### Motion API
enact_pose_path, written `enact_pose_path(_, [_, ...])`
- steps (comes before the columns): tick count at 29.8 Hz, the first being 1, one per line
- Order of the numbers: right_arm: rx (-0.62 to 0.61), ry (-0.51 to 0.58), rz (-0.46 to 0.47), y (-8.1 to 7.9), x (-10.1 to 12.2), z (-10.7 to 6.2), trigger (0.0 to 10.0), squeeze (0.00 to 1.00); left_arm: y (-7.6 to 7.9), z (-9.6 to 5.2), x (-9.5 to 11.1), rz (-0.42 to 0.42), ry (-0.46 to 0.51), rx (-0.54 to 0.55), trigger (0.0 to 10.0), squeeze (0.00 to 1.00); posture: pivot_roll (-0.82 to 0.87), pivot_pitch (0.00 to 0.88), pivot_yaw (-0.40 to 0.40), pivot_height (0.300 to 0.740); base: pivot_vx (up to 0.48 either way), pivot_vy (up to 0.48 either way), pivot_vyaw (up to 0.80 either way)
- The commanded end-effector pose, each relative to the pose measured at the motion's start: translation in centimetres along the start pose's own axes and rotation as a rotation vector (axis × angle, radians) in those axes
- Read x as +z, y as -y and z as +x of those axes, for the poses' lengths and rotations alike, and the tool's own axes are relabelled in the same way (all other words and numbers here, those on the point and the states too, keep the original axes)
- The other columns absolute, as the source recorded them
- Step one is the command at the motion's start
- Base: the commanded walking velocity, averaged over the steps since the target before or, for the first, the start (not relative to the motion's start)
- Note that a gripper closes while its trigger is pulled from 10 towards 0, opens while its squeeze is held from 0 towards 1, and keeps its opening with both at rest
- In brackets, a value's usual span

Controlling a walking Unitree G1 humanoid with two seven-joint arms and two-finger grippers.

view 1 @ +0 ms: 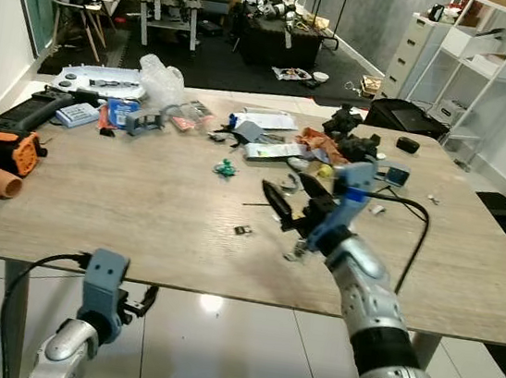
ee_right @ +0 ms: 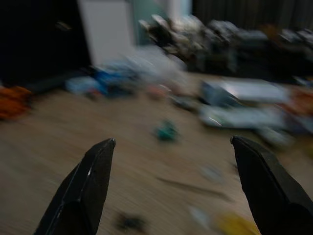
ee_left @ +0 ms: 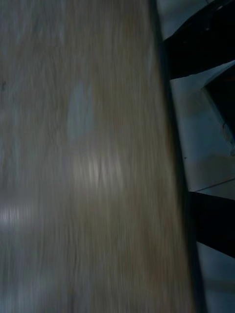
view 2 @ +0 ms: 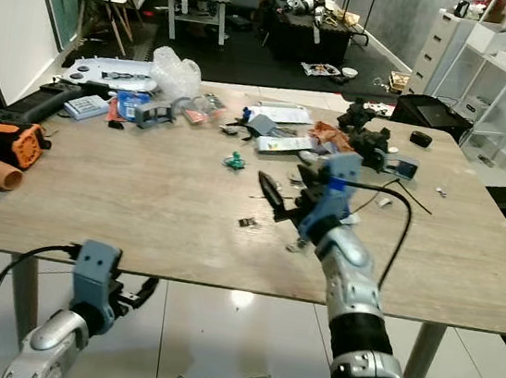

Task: Picking trash to rubbish bin

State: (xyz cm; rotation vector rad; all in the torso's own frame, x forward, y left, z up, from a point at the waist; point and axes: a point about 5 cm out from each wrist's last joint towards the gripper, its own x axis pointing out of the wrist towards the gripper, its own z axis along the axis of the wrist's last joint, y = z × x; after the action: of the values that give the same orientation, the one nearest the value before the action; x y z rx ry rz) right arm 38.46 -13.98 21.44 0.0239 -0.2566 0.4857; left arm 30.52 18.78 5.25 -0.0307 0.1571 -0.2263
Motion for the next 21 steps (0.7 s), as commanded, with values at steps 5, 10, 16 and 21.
enact_pose_path(5, [-0.133, -0.097, -0.079, 1.4, -1.1, -0.3, 10.0, 0.0, 0.3, 1.0, 2.4, 0.025, 0.095, -0.013, 10.0, 0.0, -0.08, 0.122, 0.011, 0.74, 0.0, 0.0, 0.0])
enact_pose_path(10, [-0.238, -0.185, -0.139, 2.5, -2.0, -0.4, 10.0, 0.0, 0.3, 1.1, 2.7, 0.027, 0.108, -0.012, 10.0, 0.0, -0.08, 0.132, 0.014, 0.74, 0.0, 0.0, 0.0])
enact_pose_path(16, [-0.281, -0.265, -0.123, 2.6, -2.8, 0.1, 10.0, 1.0, 0.5, 1.3, 3.6, 0.056, 0.143, -0.029, 10.0, 0.0, -0.07, 0.154, 0.024, 0.74, 0.0, 0.0, 0.0])
enact_pose_path(21, [-0.36, -0.297, -0.129, 2.9, -2.4, 0.8, 10.0, 1.0, 0.1, 0.7, 4.5, 0.093, 0.183, -0.034, 10.0, 0.0, -0.05, 0.2, 0.032, 0.74, 0.0, 0.0, 0.0])
